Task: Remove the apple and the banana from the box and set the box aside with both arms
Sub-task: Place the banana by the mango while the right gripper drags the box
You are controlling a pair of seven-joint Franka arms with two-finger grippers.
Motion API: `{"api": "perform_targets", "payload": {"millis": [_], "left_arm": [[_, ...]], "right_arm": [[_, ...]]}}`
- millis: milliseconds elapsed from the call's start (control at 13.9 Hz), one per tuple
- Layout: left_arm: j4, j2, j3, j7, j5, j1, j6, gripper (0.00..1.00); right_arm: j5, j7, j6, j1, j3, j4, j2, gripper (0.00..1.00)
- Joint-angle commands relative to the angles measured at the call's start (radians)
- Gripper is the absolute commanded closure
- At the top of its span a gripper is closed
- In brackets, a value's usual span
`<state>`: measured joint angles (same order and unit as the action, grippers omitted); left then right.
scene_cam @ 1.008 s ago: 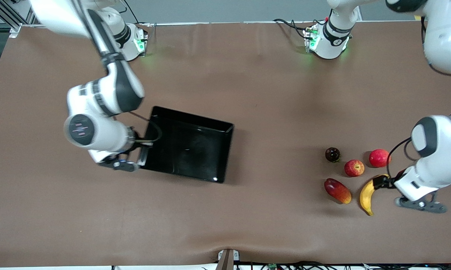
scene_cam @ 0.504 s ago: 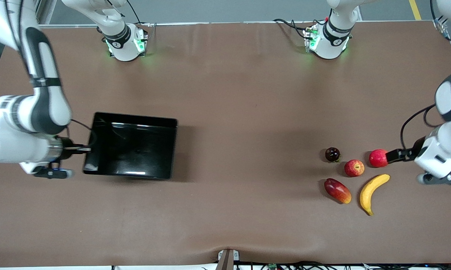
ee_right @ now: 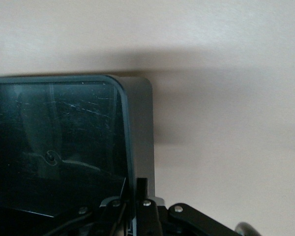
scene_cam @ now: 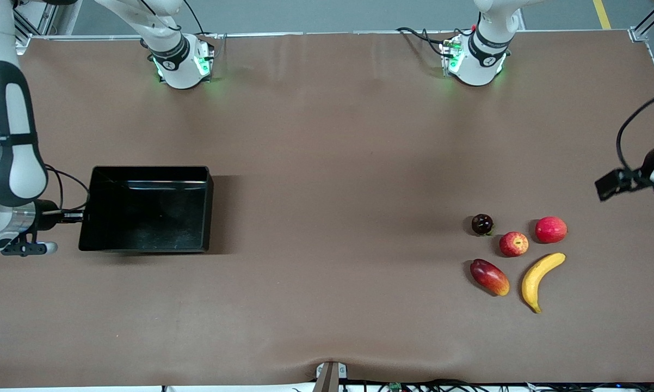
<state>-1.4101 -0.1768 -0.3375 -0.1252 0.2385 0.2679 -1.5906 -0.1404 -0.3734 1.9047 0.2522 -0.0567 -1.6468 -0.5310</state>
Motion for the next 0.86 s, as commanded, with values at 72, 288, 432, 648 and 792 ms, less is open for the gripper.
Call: {"api": "perform_targets", "payload": {"millis": [72, 288, 432, 648, 792], "left_arm": [[-0.082, 0.129, 0.006, -0.001, -0.097, -0.001, 0.044, 0.0], [-0.16, 0.212, 0.079, -0.001, -0.107, -0.08, 0.044, 0.0], [-0.205, 0.255, 0.191, -0.004, -0.129, -0.206, 0.043, 0.0], [-0.213, 0.278, 0.232, -0.002, -0.145, -0.243, 0.047, 0.0], [-0.219, 0.283, 0.23, -0.001, -0.145, -0.243, 0.047, 0.0]], "right_arm": [[-0.068, -0.084, 0.017, 0.087, 0.025, 0.002, -0.053, 1.0], [-0.068, -0.114, 0.057, 0.122, 0.025, 0.002, -0.095, 1.0], [-0.068, -0.116, 0.048, 0.131, 0.025, 0.005, -0.101, 0.71], [-0.068, -0.114, 0.004, 0.122, 0.026, 0.044, -0.09, 0.0], [-0.07, -0.114, -0.126, 0.114, 0.037, 0.125, -0.084, 0.0]]}}
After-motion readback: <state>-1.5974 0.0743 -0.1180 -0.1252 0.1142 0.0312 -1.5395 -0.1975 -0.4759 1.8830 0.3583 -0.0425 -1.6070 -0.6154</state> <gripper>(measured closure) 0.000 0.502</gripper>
